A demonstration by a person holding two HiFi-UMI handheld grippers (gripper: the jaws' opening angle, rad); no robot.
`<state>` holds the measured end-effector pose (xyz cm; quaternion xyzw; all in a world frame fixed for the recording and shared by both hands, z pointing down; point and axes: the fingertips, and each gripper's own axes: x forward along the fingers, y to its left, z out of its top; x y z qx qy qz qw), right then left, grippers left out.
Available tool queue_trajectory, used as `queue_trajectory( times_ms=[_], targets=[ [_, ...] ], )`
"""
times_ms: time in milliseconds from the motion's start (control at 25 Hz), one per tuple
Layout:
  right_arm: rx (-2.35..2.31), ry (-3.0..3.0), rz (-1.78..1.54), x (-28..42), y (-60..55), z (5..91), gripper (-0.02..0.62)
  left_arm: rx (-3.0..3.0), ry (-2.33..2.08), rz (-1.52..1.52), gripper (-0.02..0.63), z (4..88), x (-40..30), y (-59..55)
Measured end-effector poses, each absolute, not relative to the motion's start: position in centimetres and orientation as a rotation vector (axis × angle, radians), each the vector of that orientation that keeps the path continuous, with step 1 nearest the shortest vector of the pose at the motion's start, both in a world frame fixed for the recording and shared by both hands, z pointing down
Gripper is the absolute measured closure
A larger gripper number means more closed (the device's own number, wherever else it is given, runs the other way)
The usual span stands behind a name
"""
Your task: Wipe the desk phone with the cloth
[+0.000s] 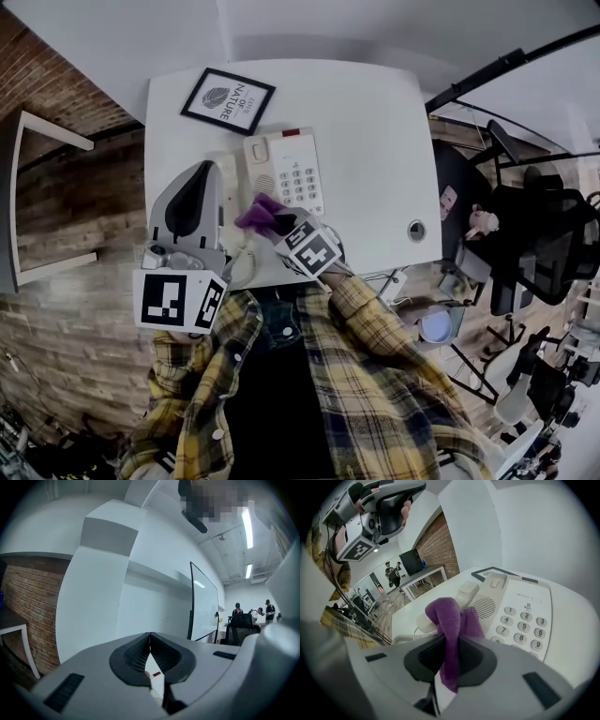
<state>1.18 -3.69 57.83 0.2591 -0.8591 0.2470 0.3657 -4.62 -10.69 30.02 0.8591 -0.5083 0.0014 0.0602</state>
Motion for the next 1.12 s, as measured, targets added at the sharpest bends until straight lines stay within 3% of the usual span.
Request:
queue_trajectory(
  times_ms=[400, 840, 1120],
  targets=[
    [0.576, -2.228, 0.611, 2.3, -3.4, 56.0, 0.532, 2.595, -1.546, -0.011, 0.591, 29.9, -4.9, -11.2],
    [0.776, -2.359, 0.500, 4.0, -12.2, 48.4, 0.532, 2.548, -1.591, -0.042, 0.591, 30.1, -6.4, -11.7],
    [0.851, -2.342, 0.450, 4.6, -17.3, 48.2, 0.532, 2.504, -1.647, -0.023, 0.591, 30.3, -7.9, -11.4]
  ],
)
